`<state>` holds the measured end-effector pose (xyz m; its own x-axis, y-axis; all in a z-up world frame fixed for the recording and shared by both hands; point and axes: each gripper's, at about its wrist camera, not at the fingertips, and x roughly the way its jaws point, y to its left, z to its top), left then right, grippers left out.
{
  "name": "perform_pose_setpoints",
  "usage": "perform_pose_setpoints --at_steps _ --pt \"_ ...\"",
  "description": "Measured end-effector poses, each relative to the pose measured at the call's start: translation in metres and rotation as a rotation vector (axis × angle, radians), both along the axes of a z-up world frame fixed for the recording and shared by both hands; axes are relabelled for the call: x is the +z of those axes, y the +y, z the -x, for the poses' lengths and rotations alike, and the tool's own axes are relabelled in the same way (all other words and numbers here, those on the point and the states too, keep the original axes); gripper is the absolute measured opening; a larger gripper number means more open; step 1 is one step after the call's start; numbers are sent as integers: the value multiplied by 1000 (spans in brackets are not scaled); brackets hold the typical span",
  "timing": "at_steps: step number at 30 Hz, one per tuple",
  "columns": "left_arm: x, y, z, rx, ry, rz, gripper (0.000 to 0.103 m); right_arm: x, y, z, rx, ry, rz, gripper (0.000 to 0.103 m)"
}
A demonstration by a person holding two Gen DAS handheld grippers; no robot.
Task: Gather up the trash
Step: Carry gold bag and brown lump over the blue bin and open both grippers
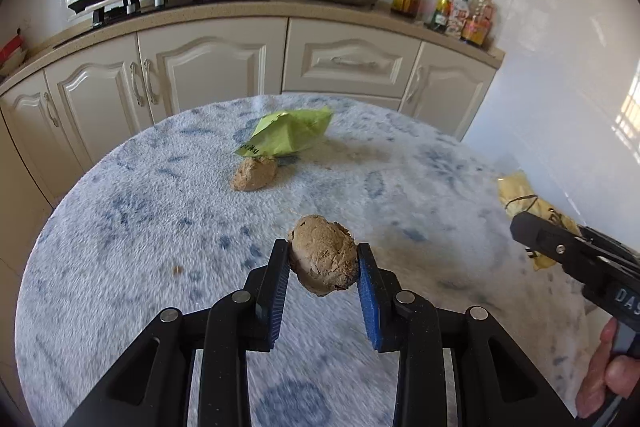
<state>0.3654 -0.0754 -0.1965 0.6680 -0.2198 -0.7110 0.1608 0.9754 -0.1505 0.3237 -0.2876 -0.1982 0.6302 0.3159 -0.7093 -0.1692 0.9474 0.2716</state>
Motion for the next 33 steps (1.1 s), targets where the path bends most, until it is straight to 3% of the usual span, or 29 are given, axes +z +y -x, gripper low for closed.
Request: perform_pose_setpoints --at_steps 17,27,33 --pt "93 -37 164 -136 -230 52 29 74 -52 119 -101 -140 8 32" --pt "124 -81 214 -246 -288 88 29 105 -103 166 -216 -216 28 32" --pt "130 -114 224 -325 -302 115 29 110 -141 188 -310 -236 51 32"
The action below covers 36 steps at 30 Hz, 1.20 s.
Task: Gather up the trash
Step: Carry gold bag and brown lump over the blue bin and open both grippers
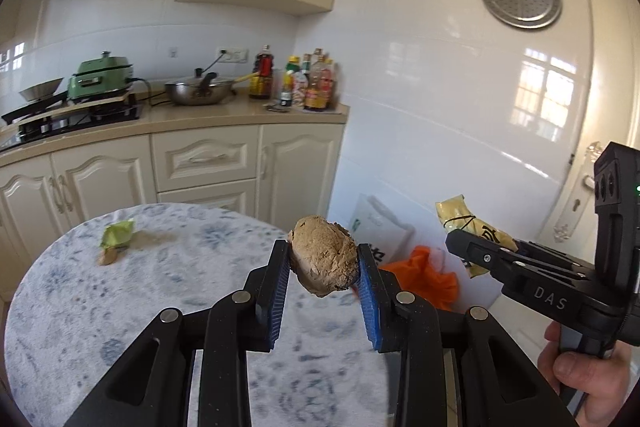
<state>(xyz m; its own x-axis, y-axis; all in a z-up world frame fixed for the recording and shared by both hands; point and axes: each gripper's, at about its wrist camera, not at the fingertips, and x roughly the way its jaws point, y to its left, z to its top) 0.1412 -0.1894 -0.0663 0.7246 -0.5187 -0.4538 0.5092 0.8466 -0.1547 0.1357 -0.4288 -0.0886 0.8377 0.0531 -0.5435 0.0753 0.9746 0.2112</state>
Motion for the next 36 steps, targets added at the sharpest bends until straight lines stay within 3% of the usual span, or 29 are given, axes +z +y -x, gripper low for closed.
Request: perform_pose_setpoints --at_steps 7,13,21,32,34,35,36 --pt "-11 -63 -7 -144 29 0 29 -17 -61 27 -142 35 -8 32" --pt "-40 -133 -23 -254 97 -48 29 -51 -114 43 -256 99 -42 32" --pt "-97 -215 -49 -335 232 -149 29 -103 -167 50 -343 189 -107 32" --pt "-174 -326 -105 -400 406 -273 31 -177 -206 30 -367 312 -199 32" --pt "-183 -332 -114 -398 418 -289 33 -191 -213 25 -368 333 -218 35" --pt "-187 -336 -118 -393 426 -295 41 -195 -215 24 -370 338 -225 35" --pt "-190 -340 -124 -383 436 -302 56 -202 -219 22 -376 349 -237 36"
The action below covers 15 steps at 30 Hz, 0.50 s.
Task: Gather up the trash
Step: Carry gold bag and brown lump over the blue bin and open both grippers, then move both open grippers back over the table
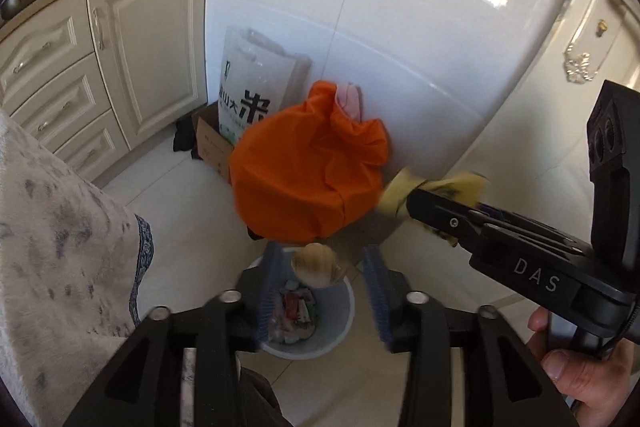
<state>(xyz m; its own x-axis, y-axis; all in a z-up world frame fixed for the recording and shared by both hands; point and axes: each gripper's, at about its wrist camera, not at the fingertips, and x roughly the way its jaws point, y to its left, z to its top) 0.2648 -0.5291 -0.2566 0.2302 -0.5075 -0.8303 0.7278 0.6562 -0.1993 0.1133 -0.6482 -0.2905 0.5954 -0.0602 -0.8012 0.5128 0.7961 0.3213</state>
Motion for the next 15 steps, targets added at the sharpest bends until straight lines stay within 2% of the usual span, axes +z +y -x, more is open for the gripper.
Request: perform_pose_setpoints --at_steps 2,3,6,9,10,15 --pt "-3 -1 -8 18 -4 -10 76 -7 -5 0 -17 16 -9 52" --pt "-3 -1 -7 26 -16 -12 81 -9 -7 1 -25 17 -11 63" --pt "-4 -6 -5 30 -49 -26 89 -10 -10 4 -46 21 -20 75" --pt "-1 -10 0 33 -67 -23 94 -8 -10 7 -65 25 -13 100" --pt "-1 -7 3 33 -72 -21 95 -6 -10 8 -70 26 -10 103" --pt "18 6 25 40 -134 3 101 10 -4 16 -90 24 6 103"
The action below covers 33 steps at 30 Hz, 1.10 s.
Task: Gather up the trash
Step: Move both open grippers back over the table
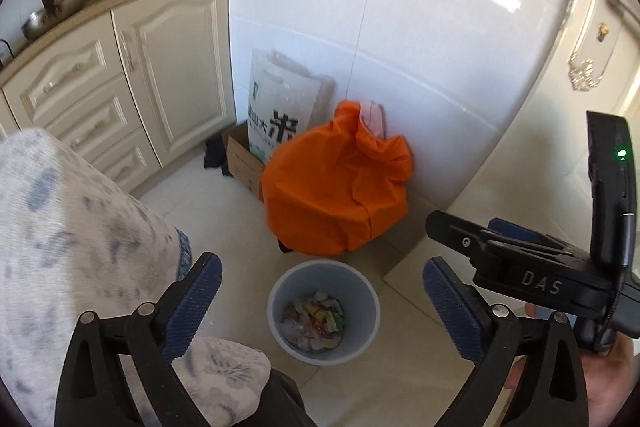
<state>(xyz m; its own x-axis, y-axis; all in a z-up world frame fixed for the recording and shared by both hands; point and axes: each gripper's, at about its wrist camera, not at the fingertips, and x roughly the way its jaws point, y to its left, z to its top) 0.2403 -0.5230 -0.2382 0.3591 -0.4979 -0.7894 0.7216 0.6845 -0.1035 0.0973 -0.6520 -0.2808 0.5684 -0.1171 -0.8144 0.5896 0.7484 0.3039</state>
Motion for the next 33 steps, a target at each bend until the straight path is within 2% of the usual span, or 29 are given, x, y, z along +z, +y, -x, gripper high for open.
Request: perform_pose_setpoints --at_steps 7,9,16,26,33 --pt "28 48 23 41 -53 64 102 38 22 4 20 -45 45 103" --pt "41 73 33 31 -59 100 102 51 32 3 30 -62 60 103" --pt "78 159 56 108 -111 164 102 100 75 -8 92 -126 122 103" --pt "120 280 72 260 -193 232 102 169 178 -38 273 -253 201 103" --pt "141 361 88 394 -274 269 102 201 251 -60 426 -328 254 103"
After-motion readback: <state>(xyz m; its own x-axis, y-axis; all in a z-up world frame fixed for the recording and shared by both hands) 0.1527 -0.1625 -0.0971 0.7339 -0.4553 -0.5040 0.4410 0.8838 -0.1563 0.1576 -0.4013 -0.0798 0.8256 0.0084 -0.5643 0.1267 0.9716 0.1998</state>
